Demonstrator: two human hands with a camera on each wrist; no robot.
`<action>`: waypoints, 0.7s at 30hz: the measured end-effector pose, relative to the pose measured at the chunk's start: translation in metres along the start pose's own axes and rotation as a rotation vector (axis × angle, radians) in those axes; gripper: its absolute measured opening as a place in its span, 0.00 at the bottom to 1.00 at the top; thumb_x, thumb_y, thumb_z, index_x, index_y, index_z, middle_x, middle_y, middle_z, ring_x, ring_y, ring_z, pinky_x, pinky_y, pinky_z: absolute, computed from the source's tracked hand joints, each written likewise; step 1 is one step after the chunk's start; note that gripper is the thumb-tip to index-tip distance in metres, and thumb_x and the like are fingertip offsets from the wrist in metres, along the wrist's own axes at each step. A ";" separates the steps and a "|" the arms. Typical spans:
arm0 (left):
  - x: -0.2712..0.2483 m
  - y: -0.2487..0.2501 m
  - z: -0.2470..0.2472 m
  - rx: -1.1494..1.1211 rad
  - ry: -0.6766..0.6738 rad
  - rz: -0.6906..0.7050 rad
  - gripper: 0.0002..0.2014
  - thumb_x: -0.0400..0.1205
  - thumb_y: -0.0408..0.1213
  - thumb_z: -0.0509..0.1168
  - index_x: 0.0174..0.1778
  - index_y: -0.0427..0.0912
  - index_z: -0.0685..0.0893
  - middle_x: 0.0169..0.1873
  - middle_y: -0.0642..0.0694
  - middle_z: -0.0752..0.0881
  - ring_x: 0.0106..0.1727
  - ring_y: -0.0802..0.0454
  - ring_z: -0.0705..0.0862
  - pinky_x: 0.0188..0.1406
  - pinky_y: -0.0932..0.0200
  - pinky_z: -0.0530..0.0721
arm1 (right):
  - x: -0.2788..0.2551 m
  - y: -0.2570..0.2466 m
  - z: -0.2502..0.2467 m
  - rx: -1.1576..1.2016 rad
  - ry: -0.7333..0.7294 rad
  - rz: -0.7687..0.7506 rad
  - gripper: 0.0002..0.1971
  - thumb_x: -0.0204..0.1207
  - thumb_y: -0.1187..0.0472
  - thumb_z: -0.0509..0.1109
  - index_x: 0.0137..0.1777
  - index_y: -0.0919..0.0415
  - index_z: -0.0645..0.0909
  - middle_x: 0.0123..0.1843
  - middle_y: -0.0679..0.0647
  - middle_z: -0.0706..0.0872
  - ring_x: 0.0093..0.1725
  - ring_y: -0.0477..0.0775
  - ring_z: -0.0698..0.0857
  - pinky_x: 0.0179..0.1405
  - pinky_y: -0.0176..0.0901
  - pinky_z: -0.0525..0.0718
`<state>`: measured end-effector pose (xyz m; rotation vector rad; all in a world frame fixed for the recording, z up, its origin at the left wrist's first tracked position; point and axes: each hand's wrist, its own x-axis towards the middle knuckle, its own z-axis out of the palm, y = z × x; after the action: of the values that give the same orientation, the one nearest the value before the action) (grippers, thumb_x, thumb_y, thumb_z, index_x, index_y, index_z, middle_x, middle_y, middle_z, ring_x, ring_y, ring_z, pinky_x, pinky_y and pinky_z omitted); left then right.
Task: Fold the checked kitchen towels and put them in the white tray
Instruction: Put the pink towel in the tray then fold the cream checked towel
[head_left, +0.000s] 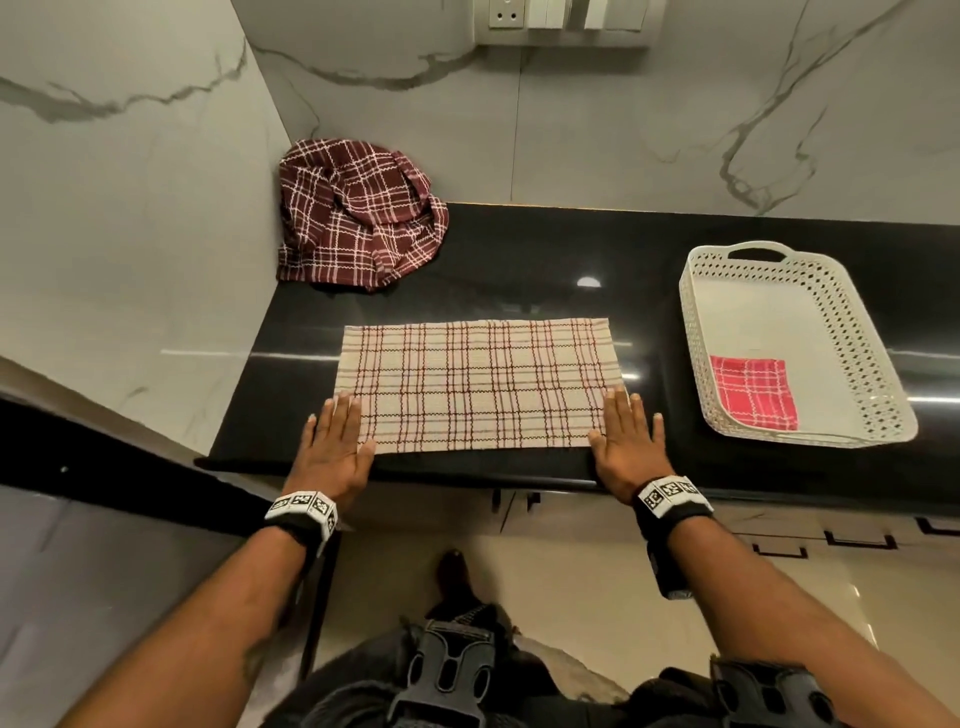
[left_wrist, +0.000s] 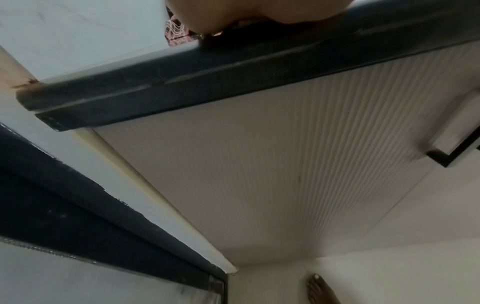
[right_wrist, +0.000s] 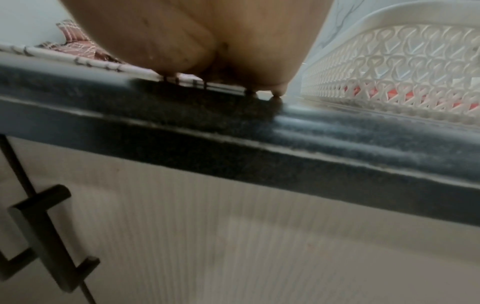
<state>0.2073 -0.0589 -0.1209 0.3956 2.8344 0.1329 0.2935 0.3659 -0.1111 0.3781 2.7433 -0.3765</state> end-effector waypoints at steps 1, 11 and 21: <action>0.001 0.001 -0.001 -0.009 -0.004 -0.003 0.37 0.81 0.60 0.32 0.86 0.49 0.34 0.86 0.49 0.32 0.86 0.52 0.31 0.85 0.46 0.33 | 0.000 -0.002 -0.001 0.015 -0.003 0.015 0.34 0.87 0.45 0.44 0.88 0.54 0.34 0.88 0.50 0.30 0.86 0.54 0.32 0.83 0.65 0.33; 0.034 0.022 -0.060 0.091 0.013 -0.005 0.20 0.80 0.47 0.58 0.67 0.42 0.73 0.66 0.43 0.76 0.63 0.43 0.75 0.63 0.45 0.79 | -0.002 -0.048 -0.027 -0.049 0.052 0.175 0.29 0.77 0.54 0.62 0.78 0.59 0.66 0.88 0.62 0.51 0.86 0.71 0.45 0.80 0.77 0.43; 0.122 0.028 -0.073 -0.023 0.107 0.035 0.09 0.81 0.37 0.59 0.56 0.45 0.78 0.55 0.47 0.78 0.53 0.47 0.76 0.55 0.48 0.80 | 0.073 -0.120 -0.036 -0.019 0.114 0.135 0.28 0.80 0.37 0.56 0.72 0.56 0.70 0.72 0.59 0.71 0.70 0.64 0.70 0.69 0.68 0.69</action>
<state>0.0812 -0.0018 -0.0791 0.4465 2.9291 0.1997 0.1804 0.2806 -0.0805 0.5935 2.8091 -0.3014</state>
